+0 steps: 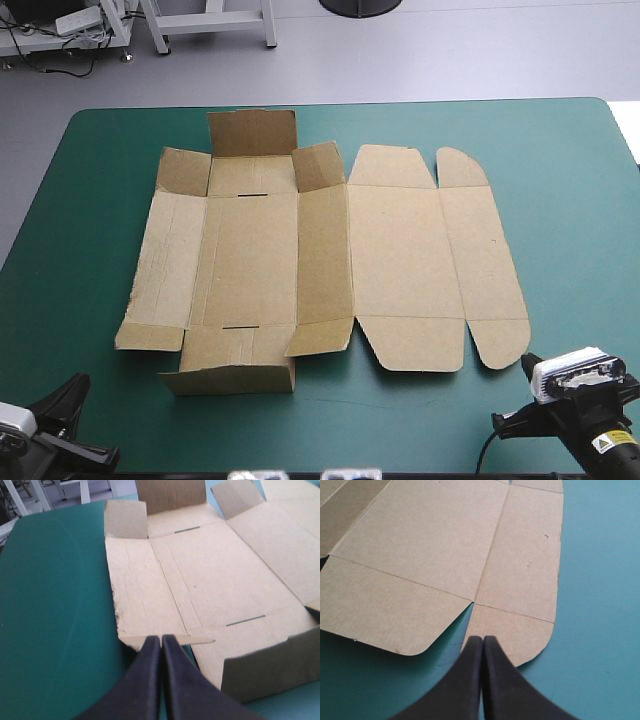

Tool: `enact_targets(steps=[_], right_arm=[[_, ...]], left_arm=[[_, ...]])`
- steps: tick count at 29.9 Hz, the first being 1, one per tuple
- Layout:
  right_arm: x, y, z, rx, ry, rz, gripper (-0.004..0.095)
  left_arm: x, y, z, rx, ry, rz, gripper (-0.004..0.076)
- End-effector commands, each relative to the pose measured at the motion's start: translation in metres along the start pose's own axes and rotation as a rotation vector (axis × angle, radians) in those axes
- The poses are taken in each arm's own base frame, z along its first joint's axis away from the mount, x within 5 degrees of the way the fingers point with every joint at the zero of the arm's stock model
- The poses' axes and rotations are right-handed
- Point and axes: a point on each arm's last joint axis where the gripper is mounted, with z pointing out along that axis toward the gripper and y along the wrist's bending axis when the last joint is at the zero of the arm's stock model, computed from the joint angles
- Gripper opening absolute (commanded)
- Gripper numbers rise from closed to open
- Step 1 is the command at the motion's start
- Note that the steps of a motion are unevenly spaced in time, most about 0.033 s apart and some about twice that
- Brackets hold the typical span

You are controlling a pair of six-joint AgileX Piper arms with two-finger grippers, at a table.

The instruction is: Fold the box

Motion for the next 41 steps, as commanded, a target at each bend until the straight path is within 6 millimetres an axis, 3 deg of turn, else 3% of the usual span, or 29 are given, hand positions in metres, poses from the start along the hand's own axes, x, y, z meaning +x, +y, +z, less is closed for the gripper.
enact_targets(steps=[1,6,14,20,26,30,35,41], right_arm=[[-0.013,-0.002,-0.004,0.02,-0.078,0.006,-0.0025],[-0.013,-0.002,-0.004,0.022,-0.081,0.006,-0.0025],[-0.013,-0.003,-0.004,0.026,-0.083,0.004,-0.0024],[-0.013,-0.003,-0.004,0.026,-0.083,0.004,-0.0024],[-0.013,-0.003,-0.004,0.029,-0.081,0.001,-0.0024],[-0.013,-0.003,-0.004,0.029,-0.081,0.001,-0.0024],[-0.013,-0.003,-0.004,0.032,-0.079,-0.001,-0.0024],[-0.012,-0.004,-0.004,0.039,-0.074,-0.011,-0.0024]], left_arm=[[-0.039,0.002,-0.006,-0.004,-0.081,0.008,-0.0006],[-0.088,0.005,0.006,-0.037,-0.009,0.035,-0.0006],[-0.178,0.006,0.062,-0.096,0.048,0.183,-0.0006],[-0.217,0.007,0.114,-0.152,0.103,0.268,-0.0004],[-0.231,0.005,0.161,-0.163,0.165,0.282,0.0018],[-0.232,0.021,0.188,-0.202,0.221,0.229,0.0018],[-0.228,0.058,0.208,-0.159,0.271,0.106,0.0018],[-0.204,0.121,0.222,-0.137,0.322,-0.153,0.0018]])
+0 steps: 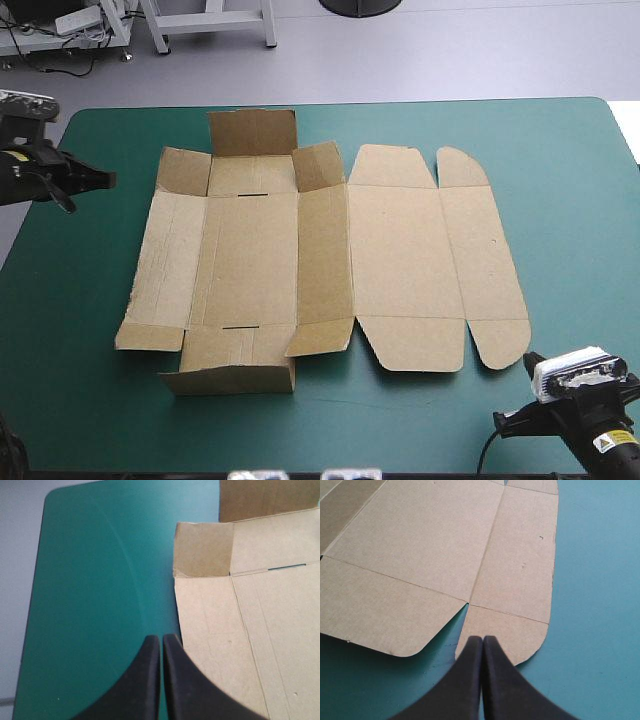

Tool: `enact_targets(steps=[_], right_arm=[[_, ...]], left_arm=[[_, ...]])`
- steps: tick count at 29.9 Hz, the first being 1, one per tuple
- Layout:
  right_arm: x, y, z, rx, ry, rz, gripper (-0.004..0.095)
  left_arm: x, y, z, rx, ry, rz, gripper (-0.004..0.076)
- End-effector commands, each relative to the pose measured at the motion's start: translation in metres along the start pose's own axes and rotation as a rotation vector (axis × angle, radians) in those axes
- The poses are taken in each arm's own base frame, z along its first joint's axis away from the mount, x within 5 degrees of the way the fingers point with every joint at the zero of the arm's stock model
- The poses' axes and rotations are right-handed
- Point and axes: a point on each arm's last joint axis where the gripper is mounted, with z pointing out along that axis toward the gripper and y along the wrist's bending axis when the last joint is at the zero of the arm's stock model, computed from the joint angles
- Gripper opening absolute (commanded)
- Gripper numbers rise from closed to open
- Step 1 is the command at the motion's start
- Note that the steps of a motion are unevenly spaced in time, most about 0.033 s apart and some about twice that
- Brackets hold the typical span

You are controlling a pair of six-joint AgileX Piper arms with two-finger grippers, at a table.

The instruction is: Fold the box

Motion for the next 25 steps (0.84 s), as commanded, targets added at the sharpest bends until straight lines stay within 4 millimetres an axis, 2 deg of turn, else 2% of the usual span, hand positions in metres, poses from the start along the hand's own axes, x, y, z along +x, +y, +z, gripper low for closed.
enact_targets(steps=[1,7,10,14,19,25], right_arm=[[-0.012,-0.003,-0.004,0.025,-0.07,-0.003,-0.0024],[-0.012,-0.003,-0.004,0.029,-0.067,-0.007,-0.0024],[-0.012,-0.003,-0.004,0.032,-0.066,-0.009,-0.0024],[-0.011,-0.004,-0.004,0.04,-0.063,-0.016,-0.0024],[-0.011,-0.005,-0.004,0.05,-0.059,-0.025,-0.0024],[-0.011,-0.005,-0.004,0.05,-0.059,-0.025,-0.0024]], left_arm=[[-0.004,0.03,-0.004,0.04,-0.067,-0.114,0.0018],[0.022,0.061,0.031,0.272,0.118,-0.222,0.0018],[0.038,0.073,0.053,0.312,0.228,-0.252,0.0018],[0.053,0.076,0.076,0.345,0.296,-0.294,0.0017],[0.069,0.07,0.106,0.438,0.356,-0.372,0.0017],[0.086,0.068,0.127,0.471,0.434,-0.393,0.0017]])
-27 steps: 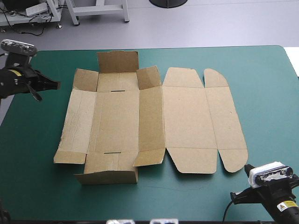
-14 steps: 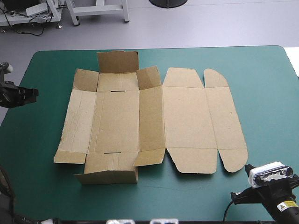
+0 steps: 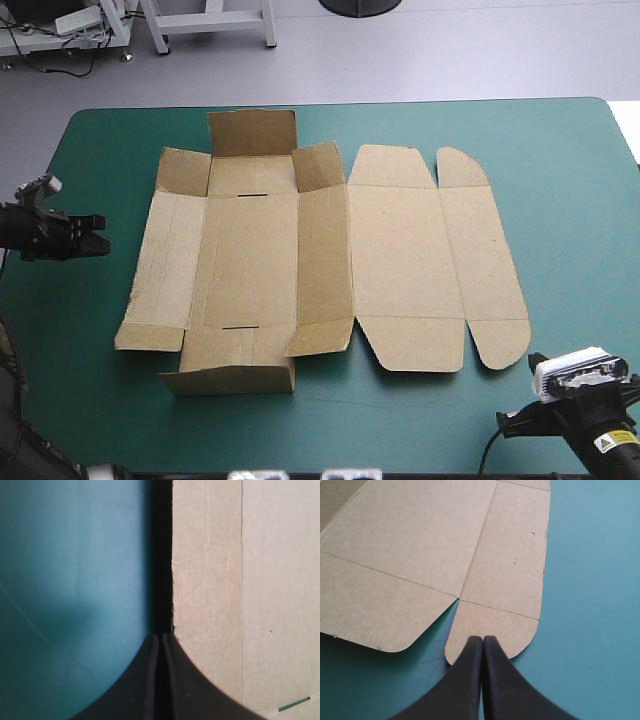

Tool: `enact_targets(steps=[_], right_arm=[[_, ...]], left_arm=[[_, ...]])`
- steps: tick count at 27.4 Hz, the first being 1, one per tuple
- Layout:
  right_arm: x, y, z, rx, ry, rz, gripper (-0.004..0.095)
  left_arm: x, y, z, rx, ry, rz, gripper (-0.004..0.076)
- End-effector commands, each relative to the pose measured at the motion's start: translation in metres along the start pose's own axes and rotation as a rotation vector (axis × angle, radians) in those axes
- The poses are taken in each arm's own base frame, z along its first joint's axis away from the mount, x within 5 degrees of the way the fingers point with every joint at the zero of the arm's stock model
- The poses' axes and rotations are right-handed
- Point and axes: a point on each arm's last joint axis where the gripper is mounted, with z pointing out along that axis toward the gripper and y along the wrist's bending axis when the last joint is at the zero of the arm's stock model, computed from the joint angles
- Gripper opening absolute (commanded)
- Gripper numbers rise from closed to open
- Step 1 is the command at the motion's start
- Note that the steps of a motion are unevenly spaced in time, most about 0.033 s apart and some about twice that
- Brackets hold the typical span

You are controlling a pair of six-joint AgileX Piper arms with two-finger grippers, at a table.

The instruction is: Fold the box

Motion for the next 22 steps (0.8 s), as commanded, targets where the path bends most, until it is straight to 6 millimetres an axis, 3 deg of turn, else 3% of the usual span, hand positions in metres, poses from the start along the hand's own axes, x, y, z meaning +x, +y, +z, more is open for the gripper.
enact_targets(steps=[1,8,11,16,18,22], right_arm=[[-0.012,-0.003,-0.004,0.027,-0.072,-0.003,-0.0024],[-0.012,-0.003,-0.004,0.029,-0.071,-0.004,-0.0024],[-0.012,-0.004,-0.004,0.037,-0.067,-0.012,-0.0024],[-0.011,-0.006,-0.004,0.06,-0.055,-0.029,-0.0024],[-0.011,-0.006,-0.004,0.063,-0.054,-0.031,-0.0024],[-0.011,-0.006,-0.004,0.063,-0.054,-0.031,-0.0024]], left_arm=[[0.0,-0.018,-0.008,0.073,0.004,0.021,0.0018],[0.006,-0.03,0.011,-0.03,0.14,0.135,0.0036],[0.008,-0.042,0.02,-0.018,0.166,0.136,0.0119],[0.01,-0.051,0.028,-0.038,0.206,0.18,0.0345],[0.009,-0.051,0.028,-0.035,0.201,0.131,0.0388],[0.009,-0.052,0.028,-0.033,0.2,0.096,0.0389]])
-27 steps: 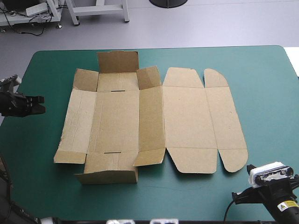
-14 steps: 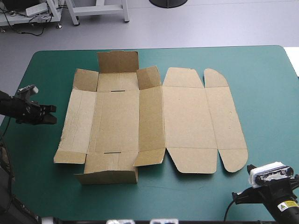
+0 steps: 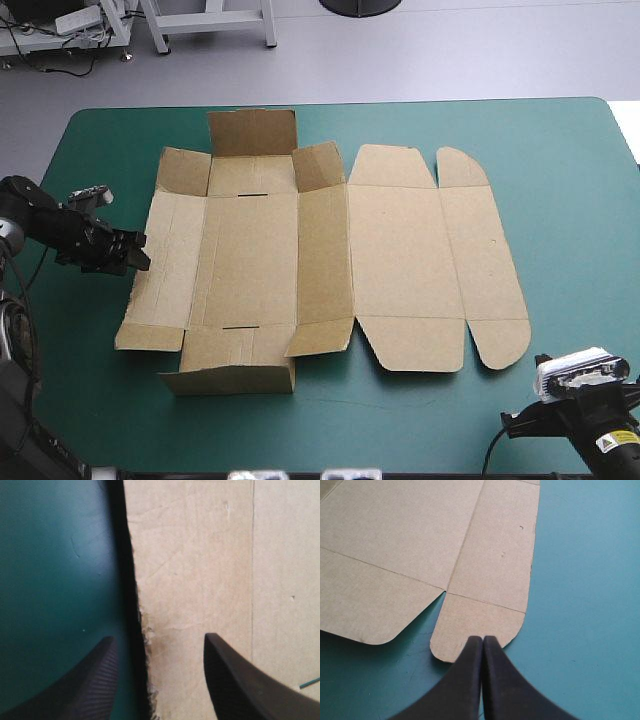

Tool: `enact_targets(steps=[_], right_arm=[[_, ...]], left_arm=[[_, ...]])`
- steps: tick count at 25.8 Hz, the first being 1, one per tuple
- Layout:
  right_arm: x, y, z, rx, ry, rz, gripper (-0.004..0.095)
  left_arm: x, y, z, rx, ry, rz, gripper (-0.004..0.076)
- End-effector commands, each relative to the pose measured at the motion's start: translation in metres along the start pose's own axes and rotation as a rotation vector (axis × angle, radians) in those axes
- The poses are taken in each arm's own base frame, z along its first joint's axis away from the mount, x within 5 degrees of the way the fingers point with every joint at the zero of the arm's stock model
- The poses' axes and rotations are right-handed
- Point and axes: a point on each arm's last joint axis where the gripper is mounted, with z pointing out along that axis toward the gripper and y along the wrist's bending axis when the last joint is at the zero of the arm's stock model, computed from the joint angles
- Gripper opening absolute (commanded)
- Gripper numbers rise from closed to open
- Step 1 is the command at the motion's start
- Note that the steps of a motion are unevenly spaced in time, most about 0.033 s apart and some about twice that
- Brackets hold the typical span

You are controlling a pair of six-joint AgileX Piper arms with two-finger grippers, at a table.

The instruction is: Fold the box

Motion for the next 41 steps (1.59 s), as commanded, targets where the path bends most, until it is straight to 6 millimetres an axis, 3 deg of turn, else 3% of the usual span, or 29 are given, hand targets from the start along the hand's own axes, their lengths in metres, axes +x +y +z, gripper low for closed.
enact_targets(steps=[1,6,11,19,24,30,35,41], right_arm=[[-0.012,-0.004,-0.004,0.03,-0.074,0.001,-0.0024],[-0.012,-0.004,-0.004,0.03,-0.074,0.001,-0.0024],[-0.012,-0.004,-0.004,0.032,-0.073,-0.003,-0.0023],[-0.012,-0.004,-0.004,0.032,-0.073,-0.003,-0.0024],[-0.012,-0.004,-0.004,0.03,-0.074,-0.001,-0.0024],[-0.012,-0.003,-0.004,0.029,-0.075,0.0,-0.0024],[-0.012,-0.003,-0.004,0.029,-0.075,0.0,-0.0024],[-0.012,-0.003,-0.004,0.025,-0.078,0.006,-0.0024]], left_arm=[[0.003,-0.017,-0.017,0.063,-0.003,-0.005,0.0389],[0.014,-0.013,0.006,0.121,0.063,-0.058,0.0389],[0.006,-0.025,0.005,0.249,-0.003,-0.106,0.0383],[0.008,-0.04,0.017,0.274,0.036,-0.081,0.0195],[0.013,-0.052,0.034,0.266,0.066,-0.058,0.0017],[0.014,-0.073,0.047,0.23,0.093,0.02,-0.0006],[0.007,-0.102,0.029,0.161,0.055,0.177,-0.0006],[-0.007,-0.148,-0.034,-0.011,-0.122,0.412,-0.0006]])
